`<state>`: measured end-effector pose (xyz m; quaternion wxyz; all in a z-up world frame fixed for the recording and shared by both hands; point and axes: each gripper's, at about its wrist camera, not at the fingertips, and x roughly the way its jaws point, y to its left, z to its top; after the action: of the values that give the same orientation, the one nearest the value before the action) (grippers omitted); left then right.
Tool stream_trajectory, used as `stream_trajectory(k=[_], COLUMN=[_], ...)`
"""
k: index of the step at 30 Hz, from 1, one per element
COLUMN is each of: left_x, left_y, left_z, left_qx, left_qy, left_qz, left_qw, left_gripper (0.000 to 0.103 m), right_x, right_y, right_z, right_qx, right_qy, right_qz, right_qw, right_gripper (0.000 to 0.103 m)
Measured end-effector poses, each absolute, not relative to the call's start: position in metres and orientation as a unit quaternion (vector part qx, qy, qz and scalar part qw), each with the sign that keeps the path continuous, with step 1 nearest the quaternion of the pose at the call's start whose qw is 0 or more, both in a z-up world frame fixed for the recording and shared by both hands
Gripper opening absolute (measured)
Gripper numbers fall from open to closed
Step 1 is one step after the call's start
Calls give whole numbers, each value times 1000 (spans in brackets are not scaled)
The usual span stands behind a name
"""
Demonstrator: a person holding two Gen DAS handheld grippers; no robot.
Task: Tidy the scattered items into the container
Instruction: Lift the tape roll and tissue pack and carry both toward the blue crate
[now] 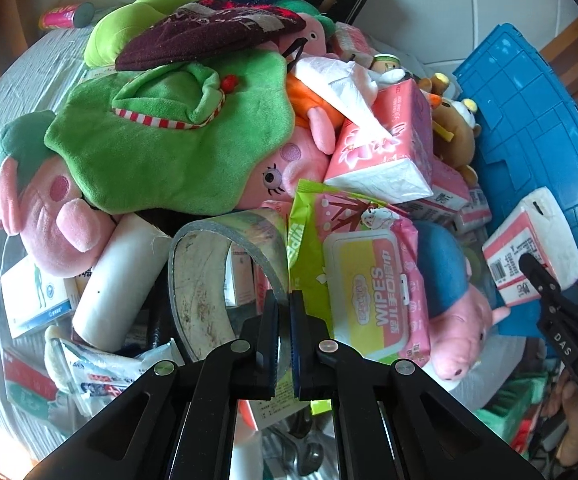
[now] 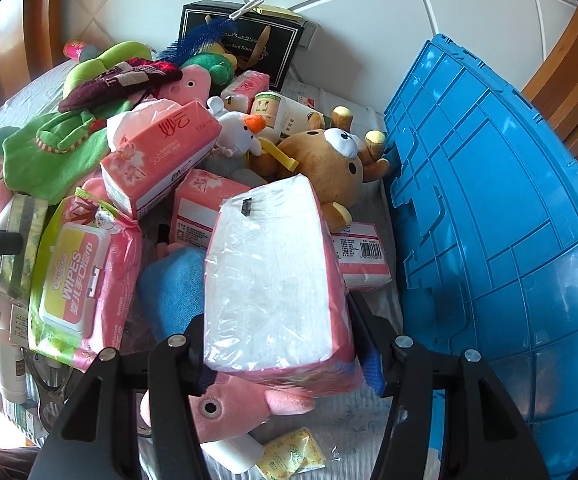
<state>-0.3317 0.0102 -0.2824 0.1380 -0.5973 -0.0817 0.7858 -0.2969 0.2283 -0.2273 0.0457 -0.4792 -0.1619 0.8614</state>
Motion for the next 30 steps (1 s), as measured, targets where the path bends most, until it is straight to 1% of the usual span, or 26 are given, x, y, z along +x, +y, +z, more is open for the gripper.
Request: stream_trajectory(k=[19, 25, 30], left_x=[-315, -307, -305], left_y=[21, 44, 73], left_z=[-187, -151, -125], left_qx=[-530, -502, -485], left_qy=[-30, -22, -13], left_qz=[825, 837, 849], left_qw=[195, 216, 210], left_gripper=[4, 4, 4], right_x=[-246, -233, -227], right_y=[196, 209, 237], right_z=[-142, -111, -92], right_qx=[-424, -393, -380], right_qy=[-143, -122, -105], right_qz=[891, 908, 916], right_qw=[74, 78, 70], right_gripper=[55, 55, 55])
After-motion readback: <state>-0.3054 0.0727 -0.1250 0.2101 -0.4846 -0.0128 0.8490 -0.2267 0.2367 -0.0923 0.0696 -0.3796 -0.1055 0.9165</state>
